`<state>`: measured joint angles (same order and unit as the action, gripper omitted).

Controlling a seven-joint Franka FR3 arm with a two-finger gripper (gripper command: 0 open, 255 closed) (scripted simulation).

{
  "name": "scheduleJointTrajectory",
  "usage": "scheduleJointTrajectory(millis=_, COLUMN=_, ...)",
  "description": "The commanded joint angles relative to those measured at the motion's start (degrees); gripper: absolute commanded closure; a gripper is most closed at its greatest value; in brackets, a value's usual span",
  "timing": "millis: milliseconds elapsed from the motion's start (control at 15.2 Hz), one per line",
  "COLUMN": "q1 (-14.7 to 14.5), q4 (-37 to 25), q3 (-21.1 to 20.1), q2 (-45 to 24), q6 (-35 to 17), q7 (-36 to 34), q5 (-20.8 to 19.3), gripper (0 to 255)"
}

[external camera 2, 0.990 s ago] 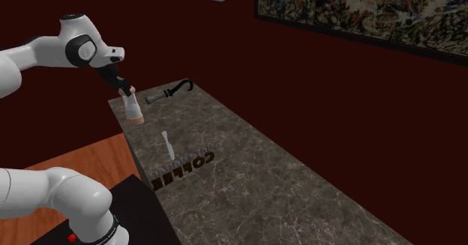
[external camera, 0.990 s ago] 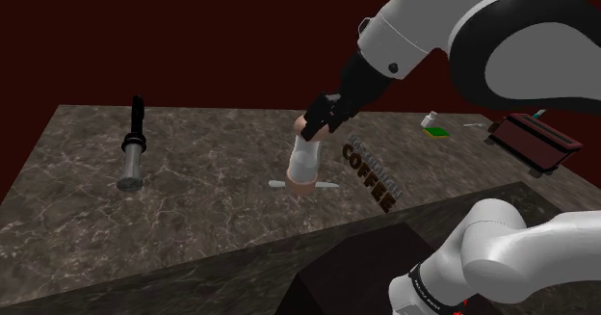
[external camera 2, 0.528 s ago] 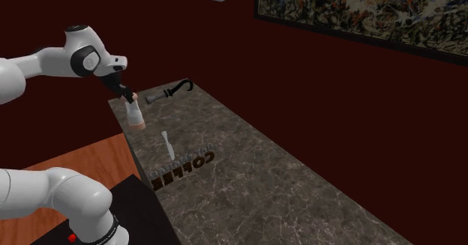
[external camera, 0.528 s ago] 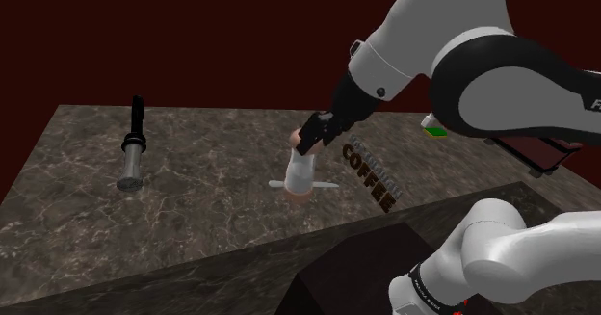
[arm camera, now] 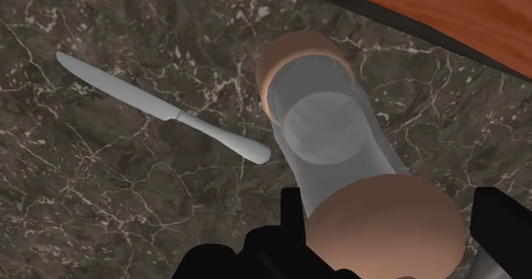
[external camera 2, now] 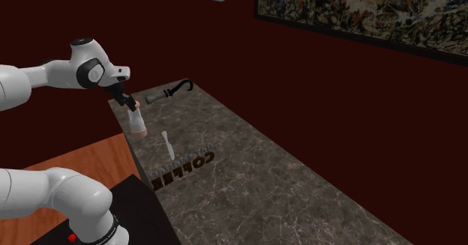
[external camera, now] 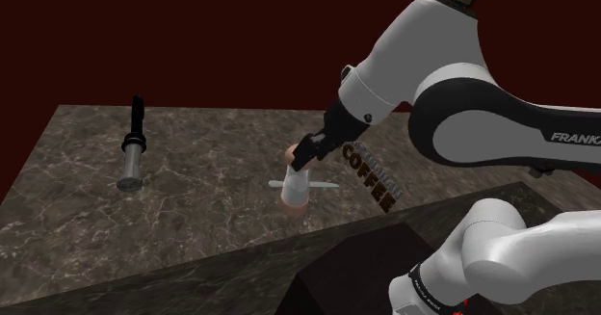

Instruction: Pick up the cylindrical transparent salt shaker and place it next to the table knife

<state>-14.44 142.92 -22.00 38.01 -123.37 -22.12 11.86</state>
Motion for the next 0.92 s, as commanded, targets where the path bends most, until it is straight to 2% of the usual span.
scheduleJointTrajectory(millis=0, q1=-0.10, q4=1.43, q3=-0.31, q2=-0.22, q6=-1.69, q7=-0.01, q5=0.22, gripper=255)
scheduleJointTrajectory(millis=462, q1=-0.36, q4=5.69, q3=-1.45, q2=-1.51, q6=-7.23, q7=-0.13, q5=0.92, gripper=255)
scheduleJointTrajectory(millis=858, q1=-0.36, q4=5.69, q3=-1.45, q2=-1.51, q6=-7.23, q7=-0.13, q5=0.92, gripper=255)
